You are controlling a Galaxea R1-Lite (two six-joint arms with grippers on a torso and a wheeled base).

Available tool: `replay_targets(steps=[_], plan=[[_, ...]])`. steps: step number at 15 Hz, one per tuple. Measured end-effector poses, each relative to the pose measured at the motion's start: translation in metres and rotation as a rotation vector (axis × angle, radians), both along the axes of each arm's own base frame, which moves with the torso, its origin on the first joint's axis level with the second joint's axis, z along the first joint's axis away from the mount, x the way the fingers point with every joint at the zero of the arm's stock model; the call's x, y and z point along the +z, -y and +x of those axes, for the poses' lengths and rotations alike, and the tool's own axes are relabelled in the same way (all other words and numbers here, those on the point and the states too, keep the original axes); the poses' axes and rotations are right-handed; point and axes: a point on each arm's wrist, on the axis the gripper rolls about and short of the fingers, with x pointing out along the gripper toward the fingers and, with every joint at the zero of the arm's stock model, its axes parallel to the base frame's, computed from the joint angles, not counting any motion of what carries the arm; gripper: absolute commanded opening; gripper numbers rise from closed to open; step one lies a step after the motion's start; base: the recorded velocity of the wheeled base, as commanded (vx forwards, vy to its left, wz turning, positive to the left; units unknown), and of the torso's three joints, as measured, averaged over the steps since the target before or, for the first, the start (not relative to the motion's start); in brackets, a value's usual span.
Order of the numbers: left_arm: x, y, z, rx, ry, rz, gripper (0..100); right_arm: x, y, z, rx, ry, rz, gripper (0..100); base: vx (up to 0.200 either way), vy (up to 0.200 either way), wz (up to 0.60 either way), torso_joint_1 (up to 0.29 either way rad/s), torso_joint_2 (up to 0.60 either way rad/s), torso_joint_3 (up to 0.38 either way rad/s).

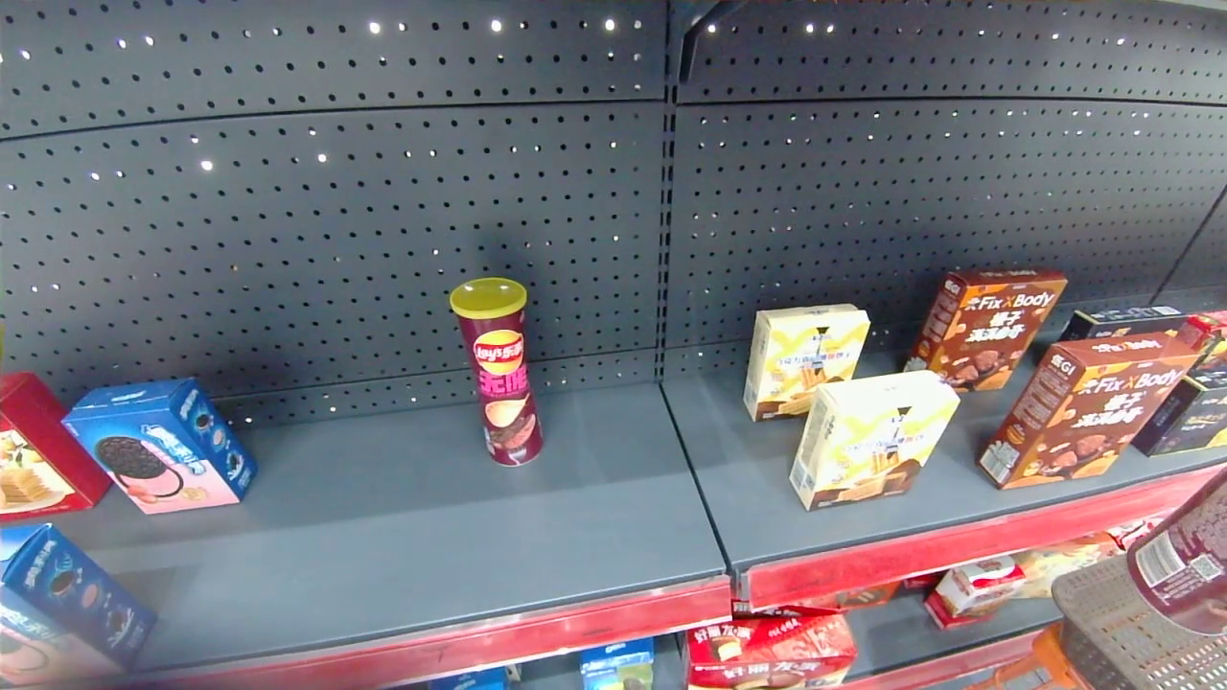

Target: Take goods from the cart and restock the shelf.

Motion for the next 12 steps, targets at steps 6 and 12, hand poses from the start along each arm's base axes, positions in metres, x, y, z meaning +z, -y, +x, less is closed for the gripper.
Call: replay_targets(steps=[6,12], plan=[[0.0,0.0,0.0,0.0,0.0,0.0,100,0.002,0.004,-0.014,0.121,-0.027,-0.006,0,0.0,0.0,0.0,0.0,0.0,0.0],[0.0,0.0,0.0,-0.003,0.0,0.008,100,0.006,0.002,-0.012,0.161,-0.049,-0.003,0,0.0,0.0,0.0,0.0,0.0,0.0]])
